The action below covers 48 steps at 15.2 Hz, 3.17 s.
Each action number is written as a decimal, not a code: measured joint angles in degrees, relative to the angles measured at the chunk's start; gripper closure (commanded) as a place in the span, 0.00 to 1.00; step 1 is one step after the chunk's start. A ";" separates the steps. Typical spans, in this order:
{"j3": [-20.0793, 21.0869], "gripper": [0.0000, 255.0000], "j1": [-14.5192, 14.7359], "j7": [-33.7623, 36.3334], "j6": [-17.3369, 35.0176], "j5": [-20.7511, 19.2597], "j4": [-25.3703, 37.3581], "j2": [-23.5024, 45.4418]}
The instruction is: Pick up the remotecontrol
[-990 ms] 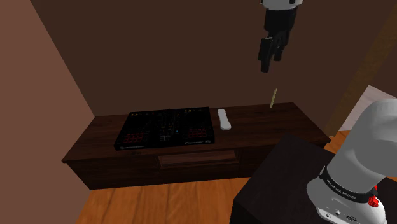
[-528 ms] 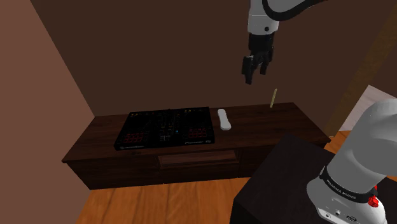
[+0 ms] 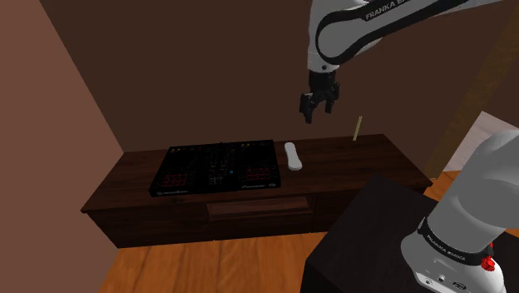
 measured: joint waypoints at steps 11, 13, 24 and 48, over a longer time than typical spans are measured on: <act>-2.24 0.00 -3.01 4.88 17.23 0.50 5.79 22.87; -2.73 0.00 -3.52 5.33 18.66 1.01 8.70 27.18; -4.18 0.00 -6.52 7.66 26.14 5.06 24.80 50.63; -4.07 1.00 -9.12 8.60 30.37 7.85 39.37 69.27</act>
